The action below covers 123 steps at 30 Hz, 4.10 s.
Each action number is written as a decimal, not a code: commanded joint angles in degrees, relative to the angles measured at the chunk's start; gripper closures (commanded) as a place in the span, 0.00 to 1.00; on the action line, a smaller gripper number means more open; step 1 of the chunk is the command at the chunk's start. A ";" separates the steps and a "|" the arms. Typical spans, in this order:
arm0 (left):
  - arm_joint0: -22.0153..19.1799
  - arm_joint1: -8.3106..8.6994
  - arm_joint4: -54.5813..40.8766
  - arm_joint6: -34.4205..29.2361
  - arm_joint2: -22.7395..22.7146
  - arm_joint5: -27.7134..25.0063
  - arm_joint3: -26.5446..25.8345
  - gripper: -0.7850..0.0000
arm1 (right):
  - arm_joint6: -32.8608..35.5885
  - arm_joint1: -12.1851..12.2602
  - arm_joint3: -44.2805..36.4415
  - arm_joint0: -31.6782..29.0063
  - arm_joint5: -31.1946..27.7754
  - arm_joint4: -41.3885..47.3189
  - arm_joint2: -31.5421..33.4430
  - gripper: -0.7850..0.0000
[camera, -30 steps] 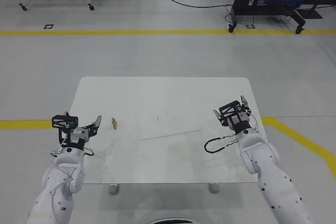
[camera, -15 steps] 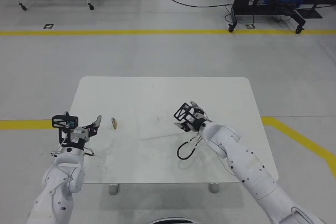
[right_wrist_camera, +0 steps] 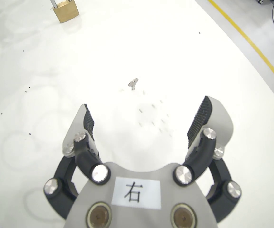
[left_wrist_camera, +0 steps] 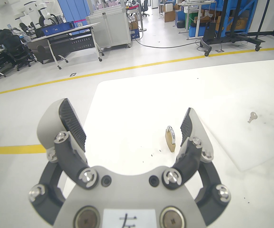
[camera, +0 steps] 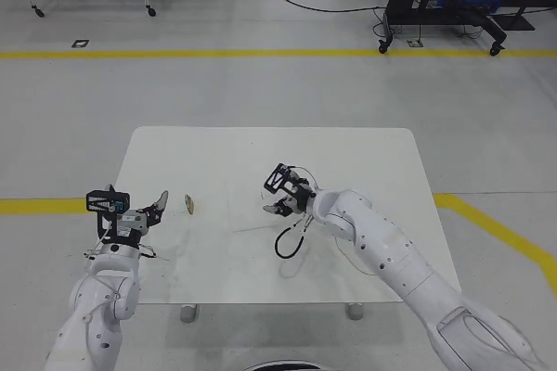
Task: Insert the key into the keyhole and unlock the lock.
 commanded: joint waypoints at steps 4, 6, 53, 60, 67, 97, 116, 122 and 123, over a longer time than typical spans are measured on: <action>0.00 0.00 0.00 0.00 0.00 0.00 0.00 0.00 | -1.25 -2.07 7.51 3.85 -3.76 7.13 -2.25 0.11; 0.00 0.00 0.00 0.00 0.00 0.00 0.00 0.00 | -1.38 -2.87 10.01 5.17 -4.45 8.83 -3.19 0.12; 0.00 0.00 0.00 0.00 0.00 0.00 0.00 0.00 | 0.01 -2.88 -0.68 -1.90 11.75 0.14 2.07 1.00; -0.99 0.33 6.24 -4.62 2.40 -5.89 -0.99 0.00 | -0.22 -2.74 -0.52 -2.61 11.83 0.02 2.70 1.00; -5.68 0.39 12.32 -12.89 7.25 -11.81 -0.63 0.00 | 0.40 -3.09 1.23 -2.21 9.06 0.88 2.18 1.00; -22.17 -3.91 22.41 -19.34 31.34 -6.49 15.50 0.00 | -5.37 -3.89 9.11 0.00 -0.84 7.99 4.48 1.00; -22.67 -4.71 21.30 -19.08 30.47 -4.95 15.73 0.00 | -3.53 0.67 1.91 -8.23 -14.74 21.37 18.26 1.00; -21.72 -4.64 17.20 -18.21 28.27 -6.29 13.51 0.00 | 0.64 0.04 4.02 -5.99 -11.35 22.38 15.45 1.00; -21.65 -4.63 16.56 -18.19 28.01 -6.69 13.21 0.00 | 0.85 -0.13 4.39 -5.57 -11.04 22.43 14.81 1.00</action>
